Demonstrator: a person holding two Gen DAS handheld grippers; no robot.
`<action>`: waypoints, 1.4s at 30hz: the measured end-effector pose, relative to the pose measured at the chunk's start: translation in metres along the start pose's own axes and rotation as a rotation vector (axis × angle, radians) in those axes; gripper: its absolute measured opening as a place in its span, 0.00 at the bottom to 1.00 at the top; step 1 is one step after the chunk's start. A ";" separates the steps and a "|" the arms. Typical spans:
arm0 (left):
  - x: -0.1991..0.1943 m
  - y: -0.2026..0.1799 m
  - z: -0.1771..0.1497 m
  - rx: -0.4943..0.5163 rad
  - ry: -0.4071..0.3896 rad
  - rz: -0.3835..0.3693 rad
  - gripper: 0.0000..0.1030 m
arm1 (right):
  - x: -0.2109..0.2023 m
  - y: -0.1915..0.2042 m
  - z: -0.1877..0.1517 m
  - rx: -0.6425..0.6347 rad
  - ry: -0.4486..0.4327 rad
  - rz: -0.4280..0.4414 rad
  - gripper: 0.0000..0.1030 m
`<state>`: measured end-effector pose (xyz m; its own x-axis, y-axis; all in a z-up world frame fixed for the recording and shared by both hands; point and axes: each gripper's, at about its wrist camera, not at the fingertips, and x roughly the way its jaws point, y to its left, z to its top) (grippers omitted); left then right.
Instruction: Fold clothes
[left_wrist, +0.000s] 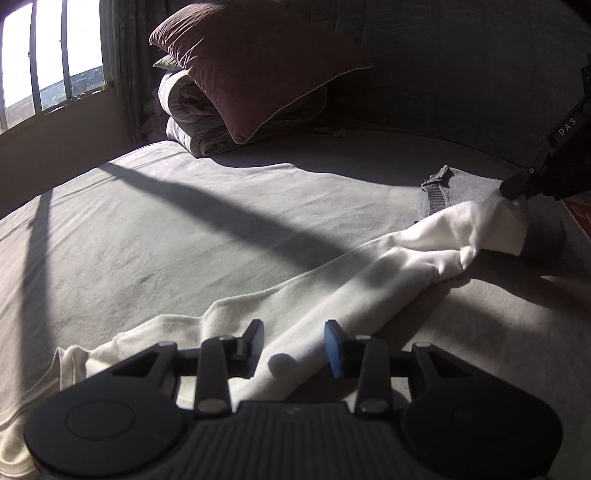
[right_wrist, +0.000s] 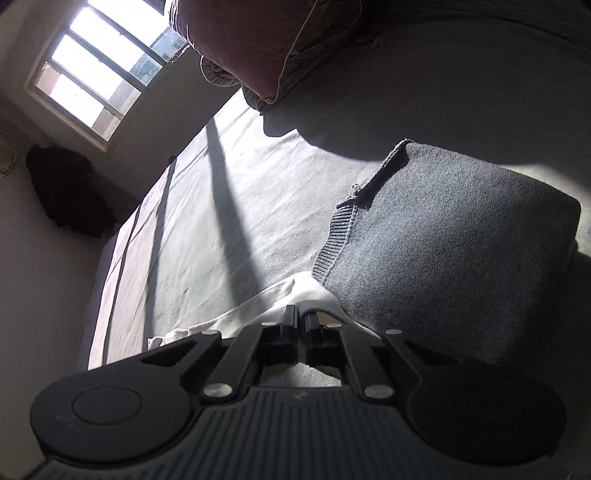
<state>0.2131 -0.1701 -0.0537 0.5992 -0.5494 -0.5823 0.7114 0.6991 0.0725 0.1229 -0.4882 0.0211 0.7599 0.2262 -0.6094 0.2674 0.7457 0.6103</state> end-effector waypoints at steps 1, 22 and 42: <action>0.001 0.001 0.001 -0.004 0.002 -0.001 0.36 | 0.000 0.010 0.010 -0.035 -0.017 -0.001 0.05; 0.009 -0.014 -0.004 0.090 0.119 -0.174 0.44 | -0.018 -0.053 -0.010 -0.443 0.106 -0.132 0.14; 0.043 0.047 -0.010 -0.165 0.024 0.099 0.44 | 0.041 -0.026 0.002 -0.511 -0.127 -0.429 0.08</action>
<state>0.2685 -0.1565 -0.0833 0.6531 -0.4647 -0.5979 0.5785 0.8157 -0.0021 0.1483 -0.4996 -0.0183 0.7208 -0.2079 -0.6612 0.2710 0.9626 -0.0072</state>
